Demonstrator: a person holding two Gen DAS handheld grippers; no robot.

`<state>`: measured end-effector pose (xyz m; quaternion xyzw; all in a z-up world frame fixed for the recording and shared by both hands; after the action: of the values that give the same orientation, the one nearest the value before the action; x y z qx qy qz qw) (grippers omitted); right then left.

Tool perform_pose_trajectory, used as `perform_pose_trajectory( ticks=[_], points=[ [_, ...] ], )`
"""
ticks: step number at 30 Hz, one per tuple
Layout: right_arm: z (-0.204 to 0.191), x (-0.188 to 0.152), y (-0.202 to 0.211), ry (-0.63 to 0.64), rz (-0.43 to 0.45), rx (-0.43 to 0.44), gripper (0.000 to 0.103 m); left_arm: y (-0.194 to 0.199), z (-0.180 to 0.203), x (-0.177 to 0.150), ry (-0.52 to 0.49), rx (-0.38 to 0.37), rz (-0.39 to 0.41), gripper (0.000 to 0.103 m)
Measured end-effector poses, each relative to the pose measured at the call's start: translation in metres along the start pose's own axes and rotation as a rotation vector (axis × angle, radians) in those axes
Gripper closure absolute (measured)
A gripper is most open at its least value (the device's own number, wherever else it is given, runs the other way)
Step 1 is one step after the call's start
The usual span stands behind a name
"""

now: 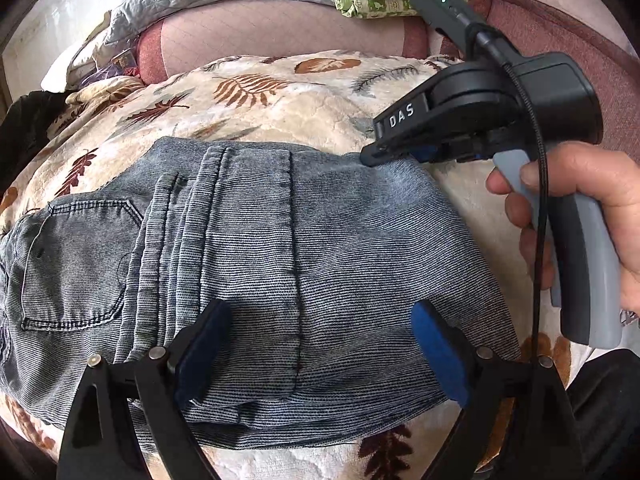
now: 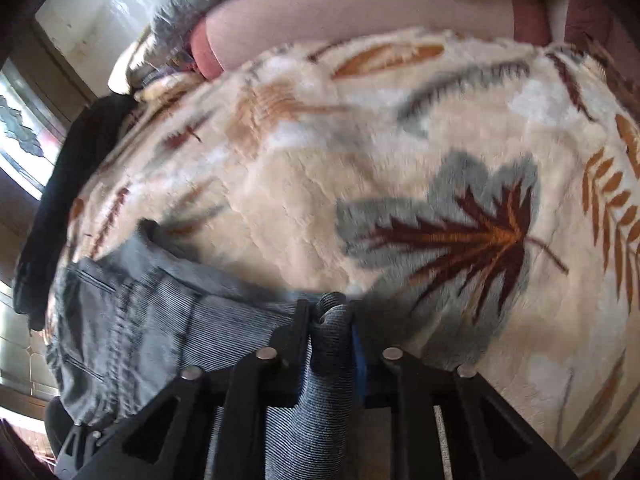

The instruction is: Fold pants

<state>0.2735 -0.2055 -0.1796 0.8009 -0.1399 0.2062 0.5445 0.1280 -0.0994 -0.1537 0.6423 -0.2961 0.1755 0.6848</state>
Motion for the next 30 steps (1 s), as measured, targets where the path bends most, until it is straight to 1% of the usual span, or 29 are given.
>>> perform_pose_trajectory(
  ticks=[1,2,3,4,5,6,8,10,11,13,14,15,16,18,19,20,22,24,25,26,27,28,29,30],
  points=[
    [0.004,0.002,0.007,-0.039,0.034,0.035,0.073,0.001,0.001,0.001,-0.009,0.004,-0.001,0.011],
    [0.010,0.002,0.017,-0.088,0.052,0.059,0.052,0.002,0.000,0.002,-0.008,-0.004,0.001,0.011],
    [0.016,0.001,0.029,-0.133,0.073,0.066,0.042,0.004,-0.001,0.003,0.003,-0.023,0.004,0.011],
    [0.020,0.000,0.043,-0.156,0.101,0.072,0.038,0.008,-0.004,0.004,0.014,-0.032,0.007,0.011],
    [0.020,-0.003,0.059,-0.166,0.129,0.087,0.038,0.015,-0.008,0.006,0.022,-0.030,0.019,0.011],
    [0.020,-0.007,0.075,-0.169,0.149,0.109,0.038,0.025,-0.013,0.007,0.024,-0.029,0.051,0.011],
    [0.013,-0.021,0.101,-0.171,0.160,0.154,0.038,0.045,-0.026,0.008,0.020,0.001,0.113,0.011],
    [0.000,-0.042,0.114,-0.219,0.127,0.276,0.038,0.056,-0.041,0.006,0.026,0.024,0.136,0.011],
    [-0.006,-0.054,0.116,-0.237,0.104,0.327,0.038,0.058,-0.050,0.003,0.036,0.043,0.131,0.011],
    [-0.015,-0.081,0.110,-0.267,0.038,0.376,0.038,0.053,-0.064,-0.004,0.068,0.054,0.093,0.011],
    [-0.016,-0.094,0.103,-0.283,0.000,0.380,0.038,0.045,-0.069,-0.009,0.078,0.056,0.061,0.011],
    [-0.018,-0.107,0.091,-0.279,-0.039,0.356,0.038,0.034,-0.072,-0.015,0.076,0.063,0.010,0.011],
    [-0.019,-0.118,0.078,-0.263,-0.082,0.331,0.038,0.021,-0.073,-0.020,0.074,0.054,-0.031,0.010],
    [-0.018,-0.121,0.078,-0.278,-0.044,0.338,0.038,0.020,-0.075,-0.020,0.081,0.058,-0.004,0.009],
    [-0.019,-0.118,0.083,-0.289,-0.038,0.329,0.038,0.023,-0.075,-0.019,0.084,0.056,-0.014,0.009],
    [-0.023,-0.114,0.091,-0.277,-0.007,0.327,0.038,0.029,-0.076,-0.016,0.099,0.050,-0.001,0.009],
    [-0.033,-0.106,0.111,-0.239,0.070,0.351,0.038,0.044,-0.079,-0.011,0.125,0.030,0.052,0.009],
    [-0.044,-0.109,0.120,-0.214,0.101,0.400,0.034,0.059,-0.085,-0.012,0.146,0.026,0.084,0.009],
    [-0.047,-0.113,0.118,-0.202,0.102,0.407,0.029,0.065,-0.089,-0.014,0.162,0.024,0.094,0.009],
    [-0.046,-0.119,0.109,-0.198,0.086,0.386,0.027,0.069,-0.094,-0.016,0.181,0.026,0.096,0.009],
    [-0.043,-0.126,0.094,-0.206,0.039,0.348,0.027,0.074,-0.101,-0.020,0.207,0.029,0.094,0.009],
    [-0.039,-0.132,0.082,-0.219,0.000,0.339,0.027,0.078,-0.109,-0.023,0.235,0.030,0.096,0.009],
    [-0.039,-0.133,0.085,-0.212,0.046,0.351,0.027,0.083,-0.117,-0.027,0.262,0.030,0.098,0.009],
    [-0.039,-0.132,0.091,-0.204,0.068,0.360,0.027,0.088,-0.127,-0.030,0.289,0.039,0.102,0.009]
  ],
)
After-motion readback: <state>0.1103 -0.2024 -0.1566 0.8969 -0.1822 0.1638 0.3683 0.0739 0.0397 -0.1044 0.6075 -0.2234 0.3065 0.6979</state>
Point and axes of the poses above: each gripper's, at about its wrist camera, not at the fingertips, and y roughly against the way its jaws point, z to its right, x to its top, the point moved 5 cm from there along -y, roughly the way its jaws point, and after that the axes turned 5 degrees about z, right-handed, at the moved point
